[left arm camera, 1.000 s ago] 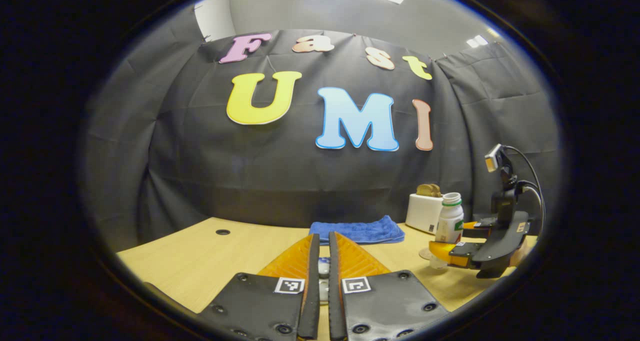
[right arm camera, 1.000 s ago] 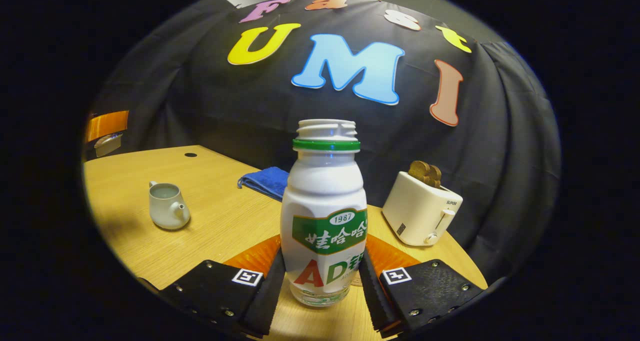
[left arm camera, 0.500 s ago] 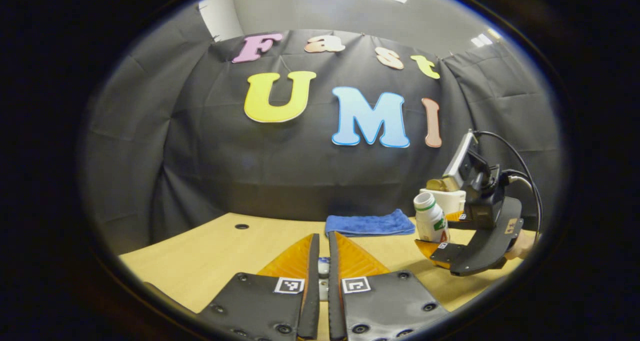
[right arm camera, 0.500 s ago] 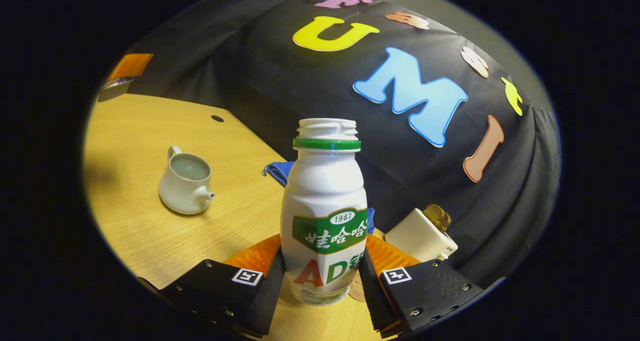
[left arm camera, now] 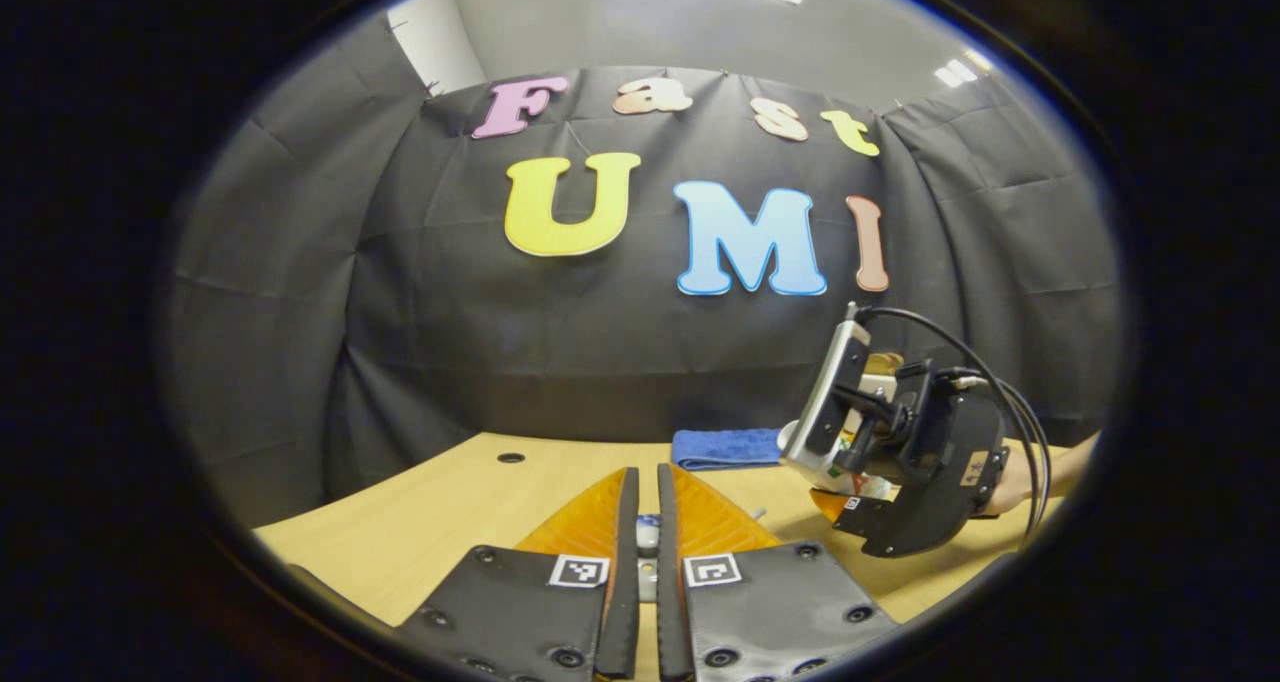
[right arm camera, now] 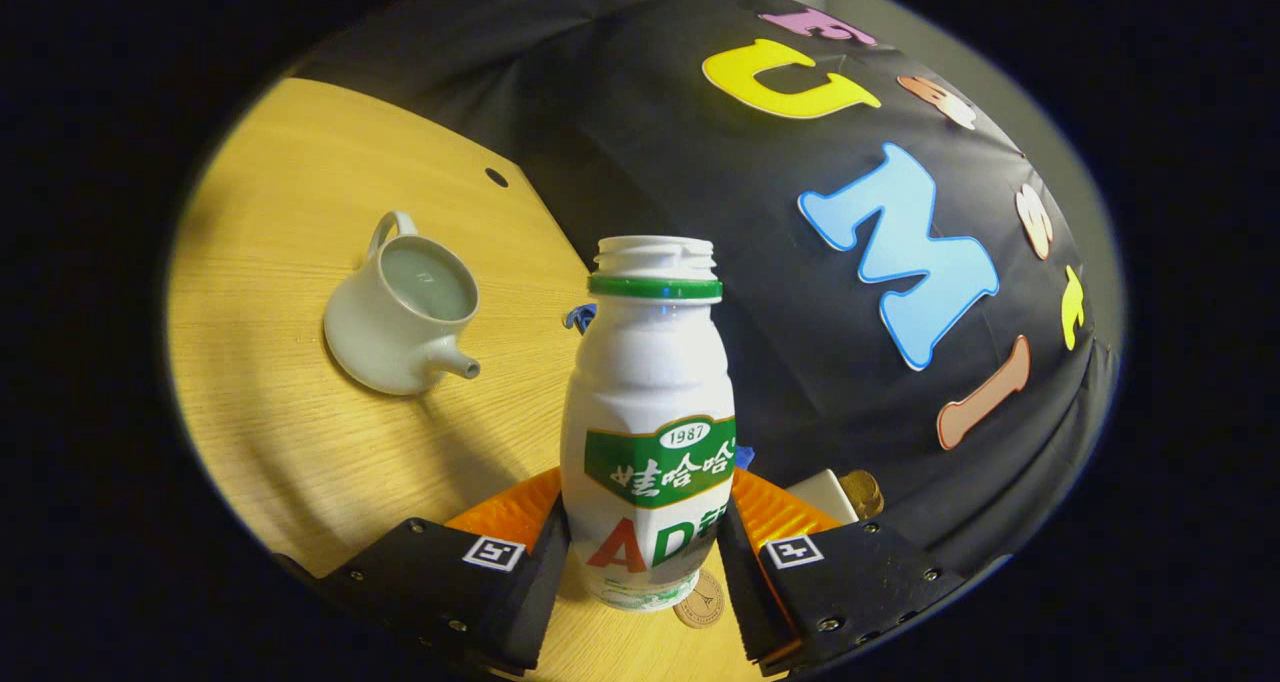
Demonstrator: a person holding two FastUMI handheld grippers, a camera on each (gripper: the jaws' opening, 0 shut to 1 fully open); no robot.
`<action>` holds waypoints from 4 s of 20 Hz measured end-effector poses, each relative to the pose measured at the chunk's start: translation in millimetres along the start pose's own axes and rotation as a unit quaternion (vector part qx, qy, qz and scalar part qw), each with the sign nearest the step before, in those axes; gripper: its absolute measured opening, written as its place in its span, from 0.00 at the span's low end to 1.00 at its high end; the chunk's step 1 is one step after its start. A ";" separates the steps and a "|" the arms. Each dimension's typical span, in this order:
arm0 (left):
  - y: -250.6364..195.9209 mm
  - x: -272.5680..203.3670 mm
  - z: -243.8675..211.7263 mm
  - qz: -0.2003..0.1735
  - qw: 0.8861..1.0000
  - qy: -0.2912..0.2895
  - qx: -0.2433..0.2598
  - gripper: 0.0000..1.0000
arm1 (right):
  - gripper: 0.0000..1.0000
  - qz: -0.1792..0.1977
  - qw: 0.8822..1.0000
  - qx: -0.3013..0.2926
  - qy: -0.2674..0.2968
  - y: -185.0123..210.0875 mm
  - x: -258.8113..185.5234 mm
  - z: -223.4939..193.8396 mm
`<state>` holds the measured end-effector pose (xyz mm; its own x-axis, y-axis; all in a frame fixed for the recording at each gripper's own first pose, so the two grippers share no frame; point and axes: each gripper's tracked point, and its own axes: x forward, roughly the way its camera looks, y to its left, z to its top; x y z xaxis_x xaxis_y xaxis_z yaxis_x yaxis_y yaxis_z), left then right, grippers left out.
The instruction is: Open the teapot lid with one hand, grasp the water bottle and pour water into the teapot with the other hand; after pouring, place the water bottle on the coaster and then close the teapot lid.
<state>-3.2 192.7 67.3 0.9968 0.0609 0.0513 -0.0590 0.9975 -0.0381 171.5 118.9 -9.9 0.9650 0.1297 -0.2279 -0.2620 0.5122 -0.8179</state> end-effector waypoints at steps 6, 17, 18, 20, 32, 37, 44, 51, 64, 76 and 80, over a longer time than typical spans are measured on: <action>-6.3 -10.8 3.4 -0.006 1.000 -0.002 0.003 0.17 | 0.72 0.006 0.997 -0.072 0.007 9.5 10.8 6.6; -10.4 -37.5 -9.8 -0.007 1.000 0.010 0.011 0.13 | 0.72 0.003 0.984 -0.179 0.017 10.7 22.3 10.1; -10.6 -37.9 -10.1 -0.007 1.000 0.011 0.011 0.18 | 0.72 0.005 0.982 -0.188 0.018 10.2 22.6 11.0; -9.7 -39.2 -8.3 -0.007 1.000 0.011 0.010 0.17 | 0.72 0.005 0.978 -0.206 0.022 9.6 24.1 10.2; -1.1 -43.2 -19.6 0.002 1.000 0.024 0.007 0.14 | 0.72 -0.013 0.950 -0.312 0.017 2.6 23.5 22.9; 2.3 -40.4 -31.5 0.005 0.999 0.038 0.001 0.13 | 0.72 -0.022 0.943 -0.333 0.009 -0.2 23.2 28.6; 2.0 -40.6 -36.7 0.006 0.999 0.045 0.006 0.18 | 0.72 -0.035 0.930 -0.366 0.003 -7.4 24.4 38.0; 1.9 -42.8 -37.8 0.011 0.999 0.047 0.015 0.18 | 0.72 -0.040 0.916 -0.398 0.000 -11.8 27.3 43.6; 4.5 -46.3 -43.6 0.016 0.998 0.058 0.015 0.13 | 0.72 -0.057 0.898 -0.437 -0.014 -21.4 28.7 55.1; 6.2 -49.2 -43.6 0.017 0.998 0.061 0.013 0.13 | 0.72 -0.073 0.873 -0.481 -0.025 -31.4 28.2 65.7; 5.3 -50.6 -42.6 0.016 0.998 0.059 0.014 0.18 | 0.72 -0.077 0.865 -0.494 -0.029 -33.4 27.4 69.8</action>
<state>-51.7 193.5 22.0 0.9936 0.0904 -0.0679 -0.0912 0.9958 -0.0099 207.5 164.6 48.0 0.9808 0.1812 -0.0727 0.0161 -0.4462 -0.8948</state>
